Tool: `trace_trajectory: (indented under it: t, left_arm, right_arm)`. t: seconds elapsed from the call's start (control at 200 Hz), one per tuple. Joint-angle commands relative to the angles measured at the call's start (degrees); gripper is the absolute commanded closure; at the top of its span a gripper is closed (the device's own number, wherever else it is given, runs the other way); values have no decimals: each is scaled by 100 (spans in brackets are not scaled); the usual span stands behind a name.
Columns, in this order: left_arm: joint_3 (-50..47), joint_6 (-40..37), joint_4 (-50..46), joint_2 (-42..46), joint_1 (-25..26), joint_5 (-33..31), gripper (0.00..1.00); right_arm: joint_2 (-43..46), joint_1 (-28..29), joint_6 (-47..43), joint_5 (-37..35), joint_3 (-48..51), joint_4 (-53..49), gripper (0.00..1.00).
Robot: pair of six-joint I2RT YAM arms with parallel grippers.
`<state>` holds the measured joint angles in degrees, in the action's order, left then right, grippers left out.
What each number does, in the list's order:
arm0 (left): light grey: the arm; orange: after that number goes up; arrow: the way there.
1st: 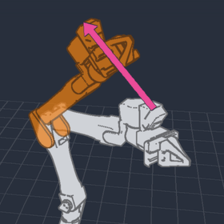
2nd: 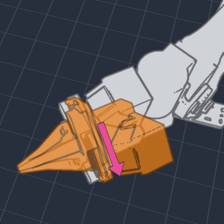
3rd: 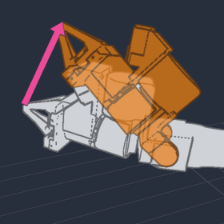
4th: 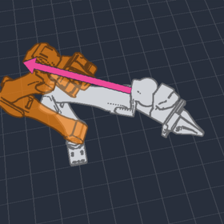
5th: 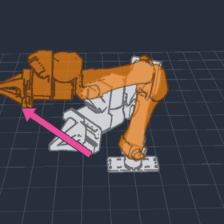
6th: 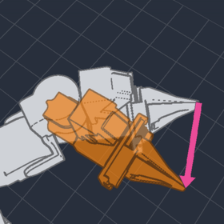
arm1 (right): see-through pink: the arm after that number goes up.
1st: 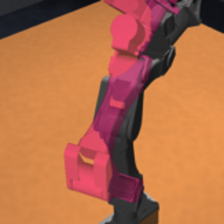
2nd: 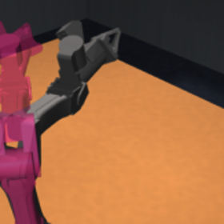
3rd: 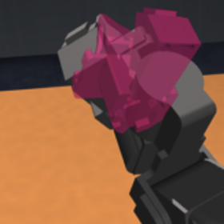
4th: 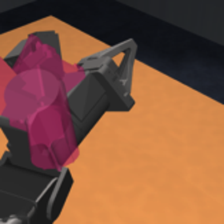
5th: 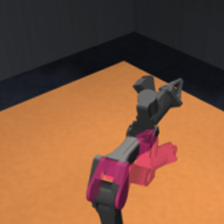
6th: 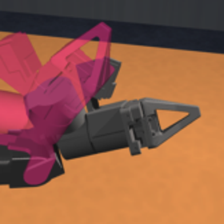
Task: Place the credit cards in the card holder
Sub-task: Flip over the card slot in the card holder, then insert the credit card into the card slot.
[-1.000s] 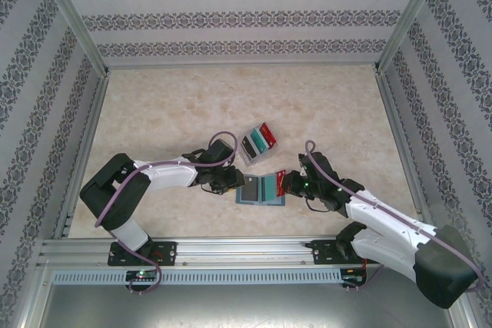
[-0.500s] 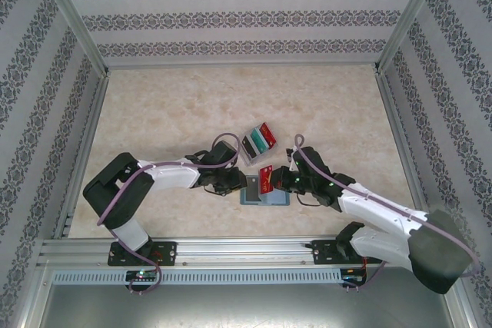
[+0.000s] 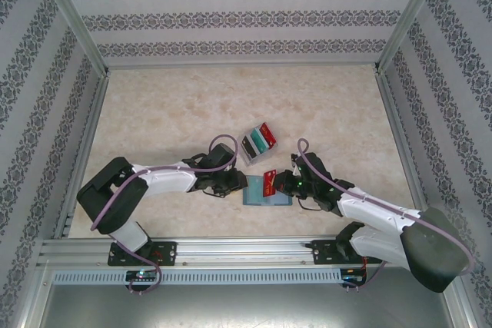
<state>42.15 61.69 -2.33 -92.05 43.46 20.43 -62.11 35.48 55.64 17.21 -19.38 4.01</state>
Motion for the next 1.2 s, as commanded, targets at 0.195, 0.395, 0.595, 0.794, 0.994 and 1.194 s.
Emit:
trace_trajectory:
  t: [0.195, 0.395, 0.595, 0.794, 0.994, 1.194]
  left_arm:
    - [184, -99, 17, -66, 89, 41, 62]
    - [437, -194, -191, -295, 110, 144, 63]
    - [575, -349, -489, -383, 127, 87, 65]
    - [577, -328, -503, -498, 162, 143, 66]
    - [610, -349, -587, -564, 198, 152, 66]
    - [615, -337, -584, -575, 215, 142, 67]
  right_arm:
    - [-385, -105, -102, 381, 109, 410, 100]
    - [121, -338, -149, 425, 333, 174, 100]
    - [139, -507, -203, 605, 491, 382, 100]
    - [98, -490, -194, 696, 452, 528, 100]
    - [47, -456, -193, 681, 518, 612, 100]
    - [-154, -420, -127, 766, 566, 800, 100]
